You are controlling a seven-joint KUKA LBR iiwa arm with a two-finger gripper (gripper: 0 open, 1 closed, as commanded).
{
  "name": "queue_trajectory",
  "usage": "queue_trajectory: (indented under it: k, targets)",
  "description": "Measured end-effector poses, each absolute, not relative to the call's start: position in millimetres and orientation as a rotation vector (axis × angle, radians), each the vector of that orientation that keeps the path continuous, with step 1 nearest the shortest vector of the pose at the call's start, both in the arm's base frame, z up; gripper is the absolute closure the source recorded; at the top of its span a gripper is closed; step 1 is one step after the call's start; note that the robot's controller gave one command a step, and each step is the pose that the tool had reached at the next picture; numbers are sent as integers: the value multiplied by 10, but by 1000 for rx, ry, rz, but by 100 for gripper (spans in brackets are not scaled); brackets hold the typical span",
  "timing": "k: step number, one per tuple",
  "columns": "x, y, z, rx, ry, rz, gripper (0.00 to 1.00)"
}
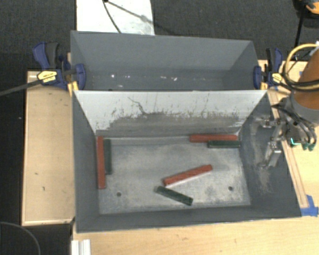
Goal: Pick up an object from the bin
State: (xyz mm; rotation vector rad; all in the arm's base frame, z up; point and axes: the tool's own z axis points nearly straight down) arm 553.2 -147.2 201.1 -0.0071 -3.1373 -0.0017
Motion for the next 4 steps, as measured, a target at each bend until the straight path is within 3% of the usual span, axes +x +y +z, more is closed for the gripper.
queue_trajectory:
  k: [1,2,3,4]
  targets:
    - [5550,-1468,2055,-1,-3145,1,0]
    - [5249,-1154,1550,30,-3150,4,0]
    - [5520,-647,1129,213,-3138,1,0]
    - [5337,-664,1178,-41,-3142,-4,0]
